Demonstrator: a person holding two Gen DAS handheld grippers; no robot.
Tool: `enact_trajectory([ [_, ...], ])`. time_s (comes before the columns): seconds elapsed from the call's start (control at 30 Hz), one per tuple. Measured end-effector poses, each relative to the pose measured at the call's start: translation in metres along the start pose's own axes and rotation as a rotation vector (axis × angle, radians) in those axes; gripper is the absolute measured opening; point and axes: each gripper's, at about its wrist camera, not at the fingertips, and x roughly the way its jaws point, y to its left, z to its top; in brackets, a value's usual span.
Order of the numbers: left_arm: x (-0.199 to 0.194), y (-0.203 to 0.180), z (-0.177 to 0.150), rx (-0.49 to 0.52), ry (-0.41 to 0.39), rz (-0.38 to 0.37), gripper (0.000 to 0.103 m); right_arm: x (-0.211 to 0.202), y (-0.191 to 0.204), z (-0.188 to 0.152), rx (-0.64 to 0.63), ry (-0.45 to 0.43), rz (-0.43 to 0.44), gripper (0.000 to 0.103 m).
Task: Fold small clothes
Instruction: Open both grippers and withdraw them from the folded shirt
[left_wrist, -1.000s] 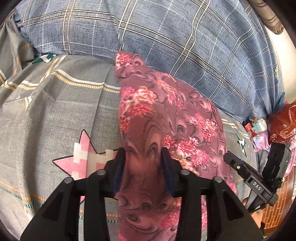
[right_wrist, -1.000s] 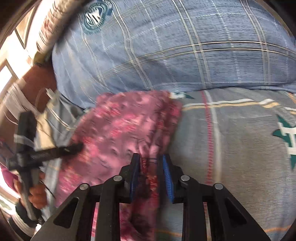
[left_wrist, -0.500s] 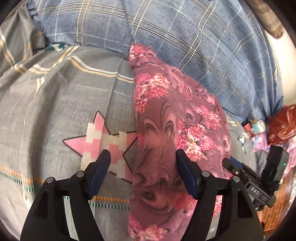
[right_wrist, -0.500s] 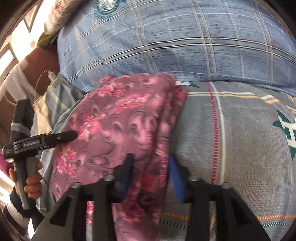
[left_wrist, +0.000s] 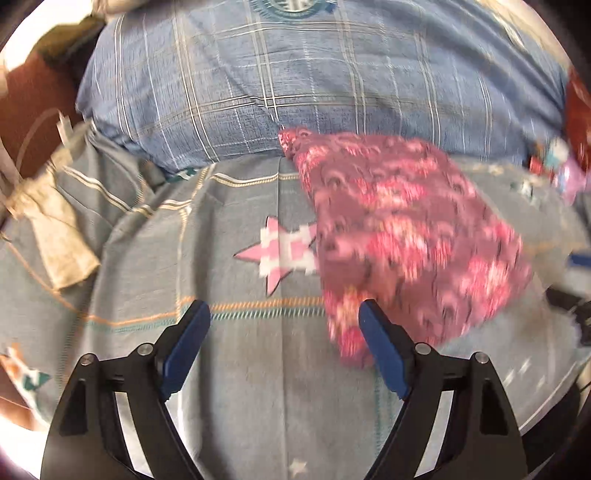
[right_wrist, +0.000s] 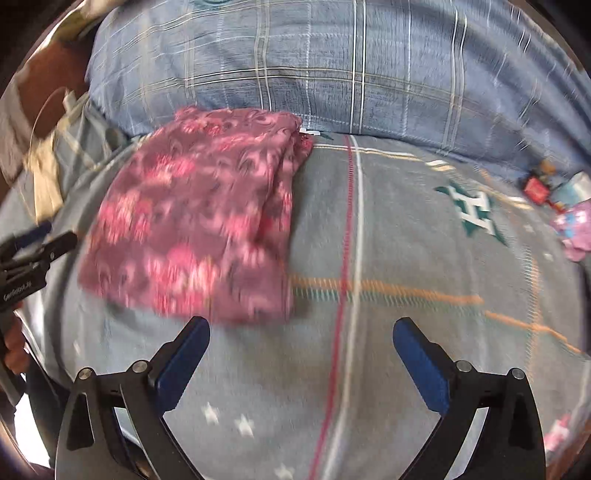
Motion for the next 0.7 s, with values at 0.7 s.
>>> enact_trajectory([
  [0.7, -0.034, -0.011, -0.054, 0.018, 0.005, -0.048, 0.083, -0.056, 0.030, -0.060, -0.112, -0.149, -0.115, 0.102],
])
